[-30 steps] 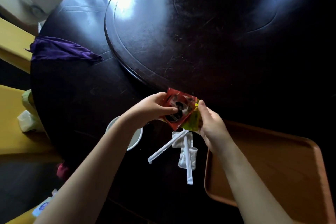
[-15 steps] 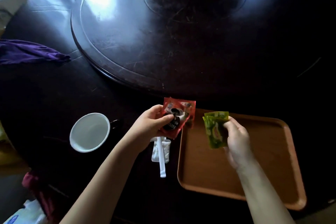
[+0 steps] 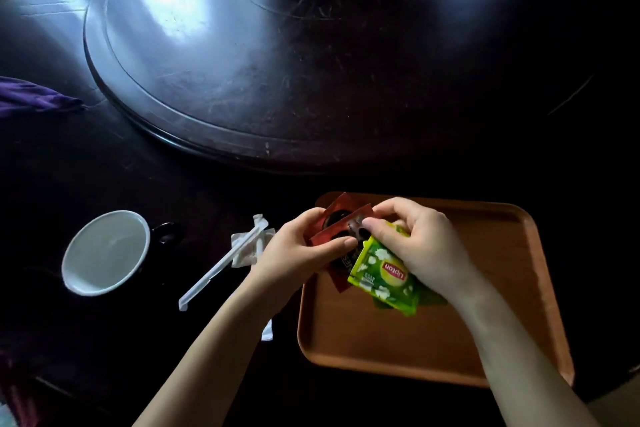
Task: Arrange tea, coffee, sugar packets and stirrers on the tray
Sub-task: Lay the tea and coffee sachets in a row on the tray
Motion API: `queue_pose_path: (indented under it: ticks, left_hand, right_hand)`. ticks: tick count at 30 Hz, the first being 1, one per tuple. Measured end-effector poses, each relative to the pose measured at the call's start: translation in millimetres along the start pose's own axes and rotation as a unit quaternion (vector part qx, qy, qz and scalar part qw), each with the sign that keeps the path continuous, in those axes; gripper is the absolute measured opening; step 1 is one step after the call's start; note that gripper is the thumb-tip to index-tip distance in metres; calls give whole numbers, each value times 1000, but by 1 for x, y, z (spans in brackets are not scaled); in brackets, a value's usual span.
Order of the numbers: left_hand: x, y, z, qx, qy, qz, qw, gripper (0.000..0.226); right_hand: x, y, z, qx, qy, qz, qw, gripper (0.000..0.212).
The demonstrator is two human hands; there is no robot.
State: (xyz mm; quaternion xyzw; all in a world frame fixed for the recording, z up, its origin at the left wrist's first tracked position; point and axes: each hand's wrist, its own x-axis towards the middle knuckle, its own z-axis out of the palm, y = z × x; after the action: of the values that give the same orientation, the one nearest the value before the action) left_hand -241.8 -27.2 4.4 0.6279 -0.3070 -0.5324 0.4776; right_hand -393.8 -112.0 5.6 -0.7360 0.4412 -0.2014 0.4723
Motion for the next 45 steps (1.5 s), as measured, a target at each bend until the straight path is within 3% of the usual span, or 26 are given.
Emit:
queue_pose_path:
  ticks: [4, 10, 15, 17, 23, 28, 31, 34, 37, 42, 45]
  left_hand:
    - [5, -5, 6, 13, 34, 13, 999, 20]
    - [8, -18, 7, -58, 92, -8, 994, 33]
    - [6, -25, -2, -117, 129, 0, 985, 19]
    - [4, -26, -3, -132, 144, 6, 981, 10]
    - [-12, -28, -17, -138, 204, 34, 969, 17]
    - [-18, -29, -26, -149, 204, 21, 967, 17]
    - [-14, -32, -20, -127, 200, 17, 971, 31]
    - [-9, -30, -3, -128, 162, 6, 978, 33]
    - [-8, -25, 14, -213, 114, -1, 970, 27]
    - [-4, -26, 24, -278, 115, -2, 954, 54]
    - [-6, -29, 29, -350, 76, -37, 933, 32]
  right_hand:
    - [2, 10, -1, 41, 3, 25, 999, 12]
    - [0, 25, 0, 127, 49, 79, 988, 13]
    - [-6, 34, 4, 250, 77, 184, 947, 22]
    - [-9, 38, 11, 255, 87, 225, 936, 23]
    - [-5, 44, 38, 211, 70, 279, 934, 25]
    - [-10, 37, 41, 257, 82, 257, 928, 25]
    - [-20, 28, 36, 317, 74, 229, 917, 20]
    - [-30, 18, 37, 342, 52, 204, 916, 17]
    - [-34, 17, 48, 282, 74, 181, 939, 21]
    - [-35, 13, 57, 166, 74, 136, 974, 30]
    - [-36, 10, 57, 172, 58, 133, 974, 42]
